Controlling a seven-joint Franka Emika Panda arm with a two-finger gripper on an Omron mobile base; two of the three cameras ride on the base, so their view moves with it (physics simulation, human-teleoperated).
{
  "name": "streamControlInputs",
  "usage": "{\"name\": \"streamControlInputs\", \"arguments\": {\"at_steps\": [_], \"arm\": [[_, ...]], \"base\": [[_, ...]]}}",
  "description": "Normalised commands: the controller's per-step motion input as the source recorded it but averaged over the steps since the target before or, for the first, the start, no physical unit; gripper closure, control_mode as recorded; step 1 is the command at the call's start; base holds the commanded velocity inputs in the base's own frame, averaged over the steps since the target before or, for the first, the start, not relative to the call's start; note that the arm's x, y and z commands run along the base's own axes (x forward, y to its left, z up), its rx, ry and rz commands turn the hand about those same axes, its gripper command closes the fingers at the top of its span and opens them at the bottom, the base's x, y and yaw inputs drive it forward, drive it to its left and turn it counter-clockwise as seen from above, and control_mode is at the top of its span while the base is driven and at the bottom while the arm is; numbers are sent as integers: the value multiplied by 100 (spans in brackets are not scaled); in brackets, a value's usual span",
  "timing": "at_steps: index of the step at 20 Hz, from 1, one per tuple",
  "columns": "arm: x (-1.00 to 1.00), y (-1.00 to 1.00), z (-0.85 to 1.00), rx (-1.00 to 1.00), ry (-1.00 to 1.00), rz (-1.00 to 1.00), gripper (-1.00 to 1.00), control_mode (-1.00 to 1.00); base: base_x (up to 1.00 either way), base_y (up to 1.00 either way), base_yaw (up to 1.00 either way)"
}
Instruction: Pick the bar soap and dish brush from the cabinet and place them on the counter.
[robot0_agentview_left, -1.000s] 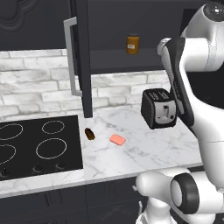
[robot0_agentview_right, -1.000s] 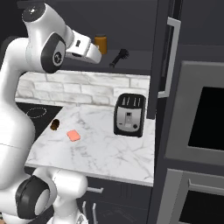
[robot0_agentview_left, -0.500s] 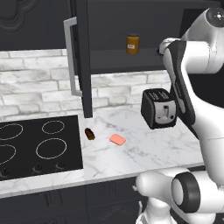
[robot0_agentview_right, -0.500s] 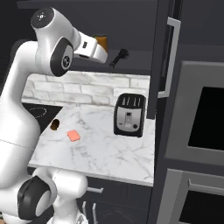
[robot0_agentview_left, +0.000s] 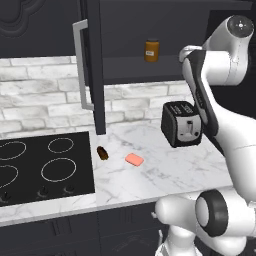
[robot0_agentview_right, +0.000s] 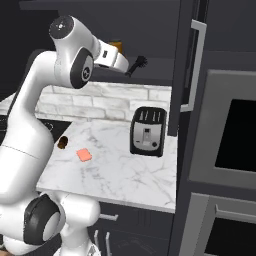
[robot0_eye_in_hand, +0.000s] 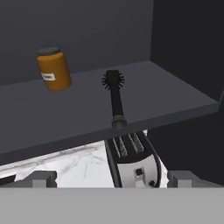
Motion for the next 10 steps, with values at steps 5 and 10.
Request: {"name": "streamControlInputs", "arguments": {"at_steps": [5, 10], "arm": [[27, -5, 0, 0, 5, 0, -100, -100], [24, -10, 0, -4, 6, 0, -100, -100]], "base": [[0, 0, 0], [0, 0, 0]]}}
